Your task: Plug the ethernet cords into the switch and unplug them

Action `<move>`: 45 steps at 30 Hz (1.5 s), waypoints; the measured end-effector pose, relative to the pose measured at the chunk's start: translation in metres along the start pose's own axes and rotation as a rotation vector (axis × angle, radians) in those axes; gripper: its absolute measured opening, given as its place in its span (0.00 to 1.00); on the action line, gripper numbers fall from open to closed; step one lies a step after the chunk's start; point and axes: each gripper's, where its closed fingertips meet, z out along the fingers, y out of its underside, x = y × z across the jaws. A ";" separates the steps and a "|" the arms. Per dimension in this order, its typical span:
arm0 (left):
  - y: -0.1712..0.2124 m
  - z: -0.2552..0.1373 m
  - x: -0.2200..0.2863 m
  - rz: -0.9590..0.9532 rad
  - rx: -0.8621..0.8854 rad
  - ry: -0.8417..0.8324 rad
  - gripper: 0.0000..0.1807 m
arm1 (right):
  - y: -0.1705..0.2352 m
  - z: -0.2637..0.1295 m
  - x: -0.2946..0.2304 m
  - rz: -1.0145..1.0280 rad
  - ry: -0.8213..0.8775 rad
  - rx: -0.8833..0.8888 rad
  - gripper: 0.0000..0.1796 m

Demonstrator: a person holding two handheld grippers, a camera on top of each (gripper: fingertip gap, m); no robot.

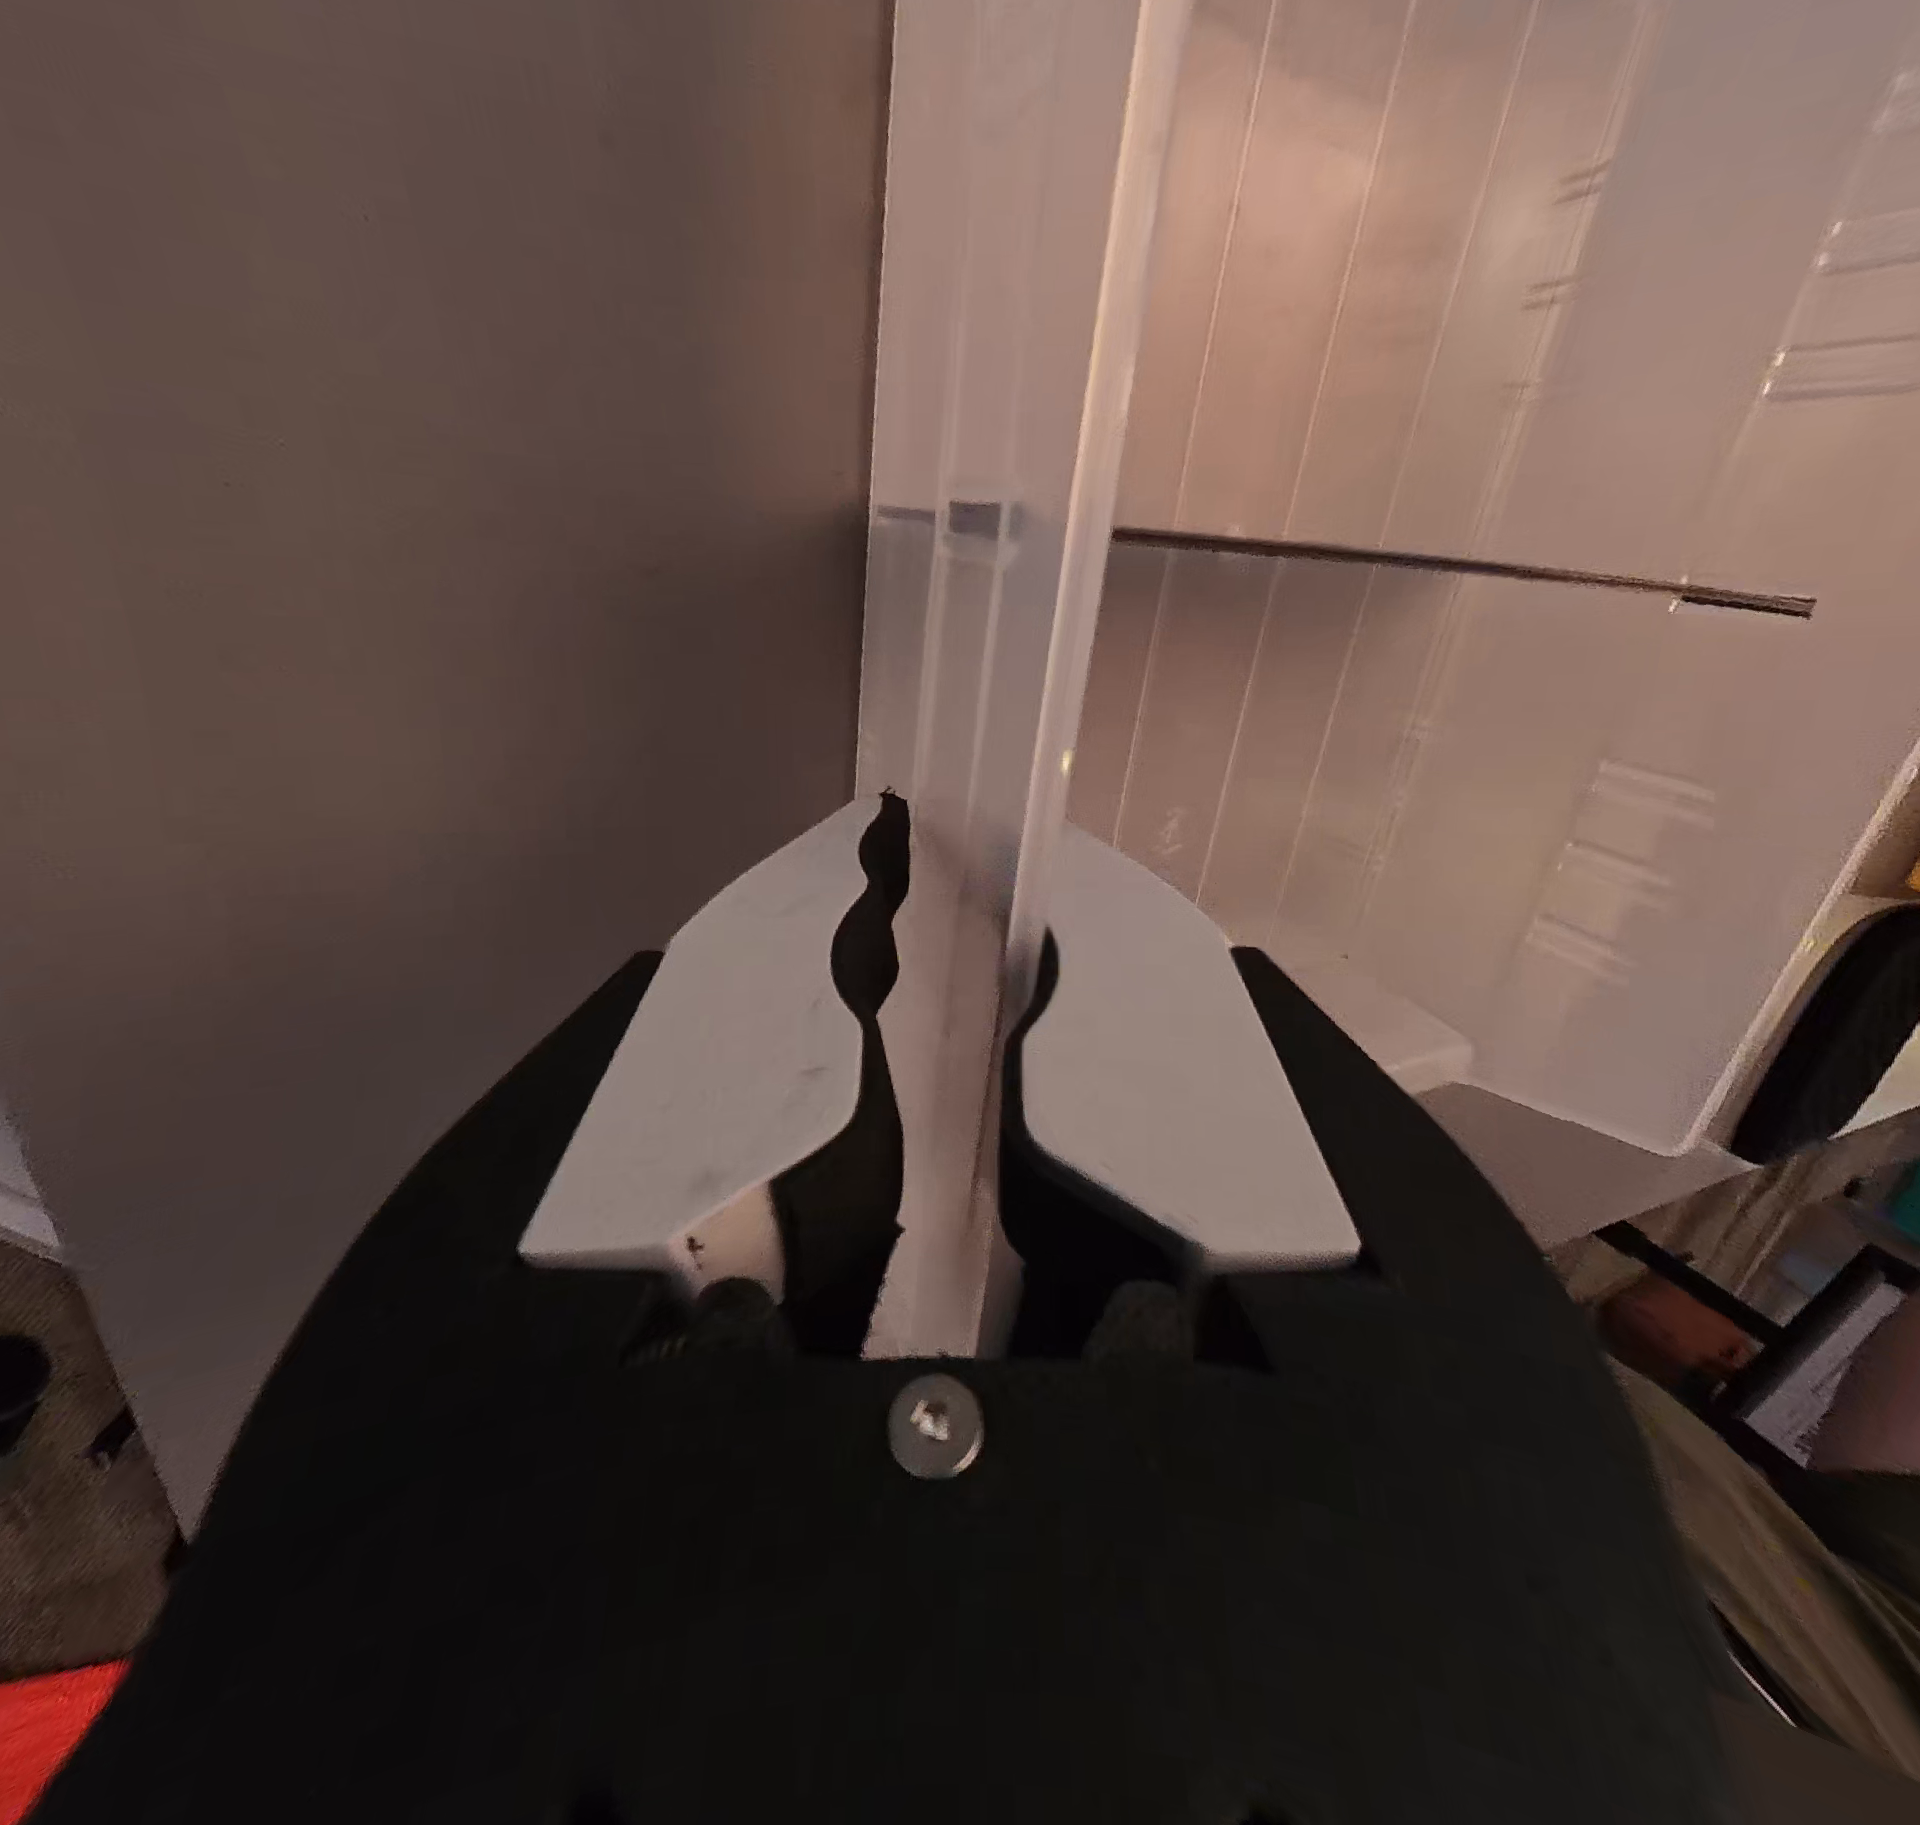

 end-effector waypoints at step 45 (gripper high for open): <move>0.017 -0.025 0.245 0.701 0.141 0.064 0.14 | -0.104 0.018 -0.417 -0.630 -0.097 0.248 0.21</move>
